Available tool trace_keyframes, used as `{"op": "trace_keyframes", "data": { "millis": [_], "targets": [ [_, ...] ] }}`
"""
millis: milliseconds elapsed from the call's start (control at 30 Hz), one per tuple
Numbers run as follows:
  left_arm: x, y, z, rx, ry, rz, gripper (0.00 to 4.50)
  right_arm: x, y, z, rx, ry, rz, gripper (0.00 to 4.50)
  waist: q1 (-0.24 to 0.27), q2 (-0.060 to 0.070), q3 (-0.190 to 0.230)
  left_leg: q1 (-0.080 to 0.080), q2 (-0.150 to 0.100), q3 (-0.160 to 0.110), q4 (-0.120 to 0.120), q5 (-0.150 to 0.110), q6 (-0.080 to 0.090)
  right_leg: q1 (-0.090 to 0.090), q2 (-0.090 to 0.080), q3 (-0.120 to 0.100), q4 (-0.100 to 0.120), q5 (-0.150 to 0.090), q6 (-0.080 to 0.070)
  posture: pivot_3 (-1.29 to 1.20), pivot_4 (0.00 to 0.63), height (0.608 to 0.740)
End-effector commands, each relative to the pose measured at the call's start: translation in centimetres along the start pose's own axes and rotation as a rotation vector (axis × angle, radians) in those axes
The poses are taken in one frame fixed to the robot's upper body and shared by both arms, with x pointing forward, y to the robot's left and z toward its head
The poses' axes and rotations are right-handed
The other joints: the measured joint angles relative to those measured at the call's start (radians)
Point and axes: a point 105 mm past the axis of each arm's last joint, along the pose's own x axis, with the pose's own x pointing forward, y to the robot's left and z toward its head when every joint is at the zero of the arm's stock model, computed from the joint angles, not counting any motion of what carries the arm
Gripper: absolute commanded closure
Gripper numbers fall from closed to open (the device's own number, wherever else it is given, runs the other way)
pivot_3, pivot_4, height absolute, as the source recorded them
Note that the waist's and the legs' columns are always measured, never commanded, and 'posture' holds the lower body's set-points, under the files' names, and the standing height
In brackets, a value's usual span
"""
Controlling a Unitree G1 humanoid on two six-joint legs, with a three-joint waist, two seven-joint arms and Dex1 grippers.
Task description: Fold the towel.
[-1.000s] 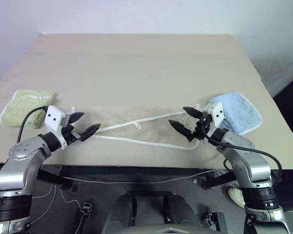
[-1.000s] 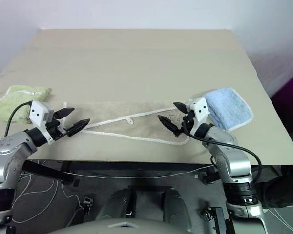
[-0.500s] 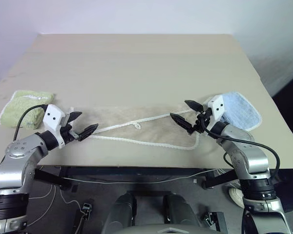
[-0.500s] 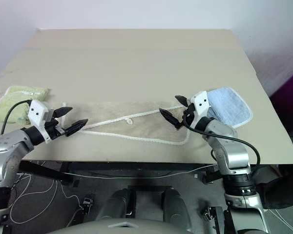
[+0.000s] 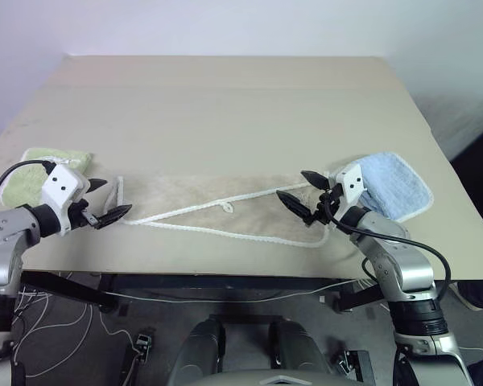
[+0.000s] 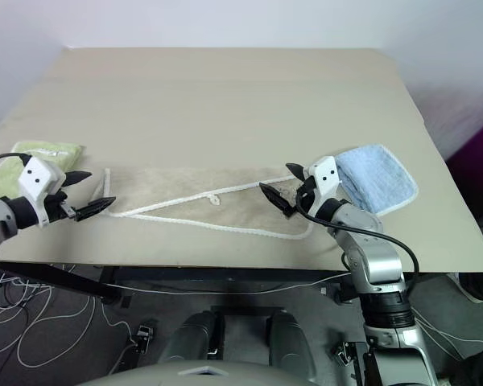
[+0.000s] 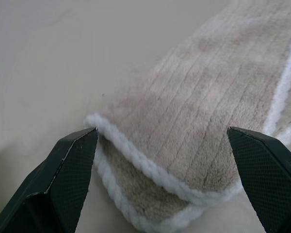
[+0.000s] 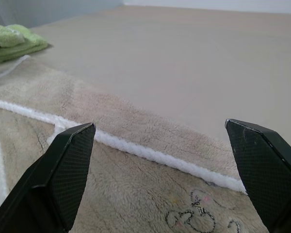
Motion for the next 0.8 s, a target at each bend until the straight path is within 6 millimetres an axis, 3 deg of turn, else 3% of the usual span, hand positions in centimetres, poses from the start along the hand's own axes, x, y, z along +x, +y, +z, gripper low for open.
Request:
{"op": "trace_keyframes", "data": {
  "millis": [33,267,600,700,800],
  "targets": [
    [-0.5,0.3,0.2,0.091,0.049,-0.107,0.04,0.0,0.5,1.2,-0.024,-0.065,-0.010,0.00,-0.001,0.000,0.000,0.000,0.000,0.000,0.000,0.000,0.000,0.000,0.000,0.000,0.000,0.000,0.000,0.00,0.150,0.740],
    [-0.5,0.1,0.4,0.234,0.134,-0.291,0.04,0.0,0.9,0.6,0.004,-0.077,-0.035,0.00,-0.002,0.000,0.000,0.000,0.000,0.000,0.000,0.000,0.000,0.000,0.002,0.000,0.000,0.000,0.000,0.00,0.150,0.740],
    [1.0,-0.7,-1.2,0.405,0.240,-0.441,0.04,0.2,1.4,0.7,0.010,-0.089,-0.042,0.00,-0.002,0.000,0.000,0.000,0.000,0.001,0.000,0.000,0.000,0.000,0.003,0.000,0.001,0.000,0.000,0.00,0.150,0.740],
    [1.6,-0.5,-1.2,0.416,0.237,-0.432,0.56,0.1,1.3,0.8,0.009,-0.091,-0.049,0.00,-0.002,0.000,0.000,0.000,0.000,0.001,0.001,0.000,0.001,0.000,0.003,-0.001,0.001,0.000,0.000,0.00,0.150,0.740],
    [1.8,-0.5,-1.4,0.422,0.243,-0.435,1.50,0.0,1.3,0.8,0.008,-0.090,-0.053,0.00,-0.003,0.000,0.000,0.000,0.000,0.001,0.001,0.000,0.001,0.000,0.003,-0.001,0.002,0.000,0.001,0.00,0.150,0.740]
  ]
}}
